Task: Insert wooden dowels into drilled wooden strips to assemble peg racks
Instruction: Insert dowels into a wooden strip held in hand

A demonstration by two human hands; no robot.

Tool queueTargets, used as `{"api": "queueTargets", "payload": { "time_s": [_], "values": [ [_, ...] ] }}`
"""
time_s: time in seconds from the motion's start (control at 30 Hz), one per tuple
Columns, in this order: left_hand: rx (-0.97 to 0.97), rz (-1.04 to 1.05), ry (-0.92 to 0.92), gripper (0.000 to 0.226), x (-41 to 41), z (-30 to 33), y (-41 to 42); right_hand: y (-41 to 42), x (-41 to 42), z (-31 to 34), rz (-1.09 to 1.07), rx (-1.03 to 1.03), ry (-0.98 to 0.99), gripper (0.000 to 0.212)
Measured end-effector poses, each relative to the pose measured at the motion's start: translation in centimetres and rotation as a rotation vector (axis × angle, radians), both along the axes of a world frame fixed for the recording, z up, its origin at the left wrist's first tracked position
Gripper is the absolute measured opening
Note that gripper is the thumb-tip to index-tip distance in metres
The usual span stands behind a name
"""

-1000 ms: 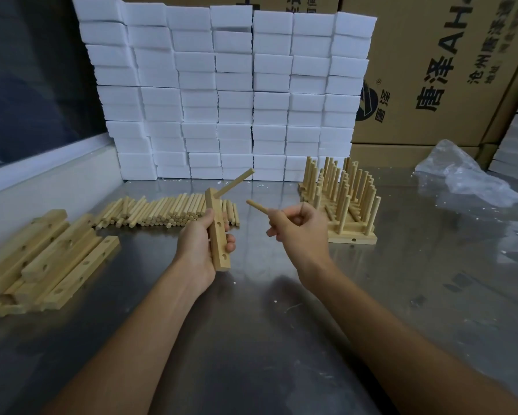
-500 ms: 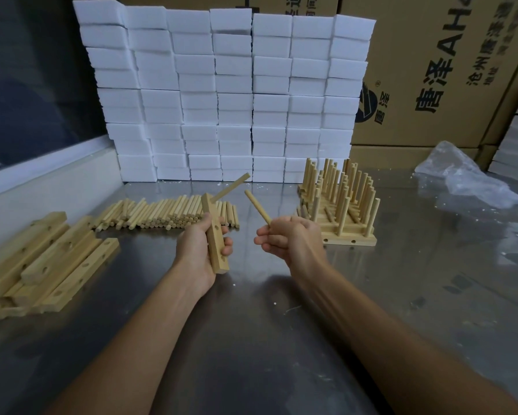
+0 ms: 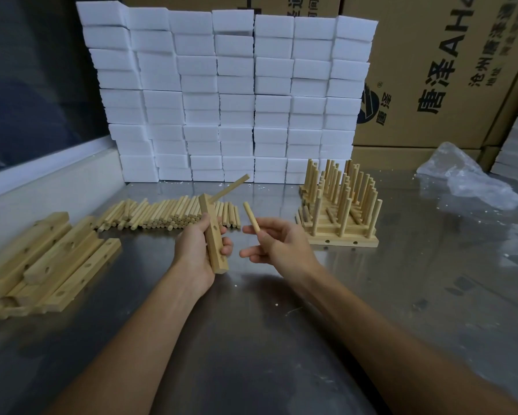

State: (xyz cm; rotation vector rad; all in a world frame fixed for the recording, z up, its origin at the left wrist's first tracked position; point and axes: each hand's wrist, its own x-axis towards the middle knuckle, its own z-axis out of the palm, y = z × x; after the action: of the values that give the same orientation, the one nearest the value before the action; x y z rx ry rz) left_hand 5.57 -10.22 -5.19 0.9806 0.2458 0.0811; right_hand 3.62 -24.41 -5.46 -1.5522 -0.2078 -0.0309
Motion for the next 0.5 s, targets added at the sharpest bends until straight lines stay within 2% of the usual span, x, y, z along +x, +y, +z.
{"api": "queueTargets", "payload": {
  "time_s": [0.17,0.27,0.37,0.5],
  "values": [
    [0.028,-0.007,-0.009,0.029,-0.11,0.0,-0.06,-0.22,-0.22,-0.42,-0.03,-0.387,-0.26,0.052],
    [0.062,-0.023,-0.014,0.03,-0.1,-0.09,-0.13,0.03,-0.19,-0.37,-0.075,-0.58,-0.427,0.045],
    [0.069,-0.063,-0.016,0.028,-0.15,-0.2,-0.15,0.43,-0.4,-0.21,-0.119,-0.707,-0.488,0.023],
    [0.06,-0.123,-0.032,0.026,-0.26,-0.17,-0.32,0.66,-0.34,-0.04,-0.214,-0.852,-0.532,0.03]
  ]
}}
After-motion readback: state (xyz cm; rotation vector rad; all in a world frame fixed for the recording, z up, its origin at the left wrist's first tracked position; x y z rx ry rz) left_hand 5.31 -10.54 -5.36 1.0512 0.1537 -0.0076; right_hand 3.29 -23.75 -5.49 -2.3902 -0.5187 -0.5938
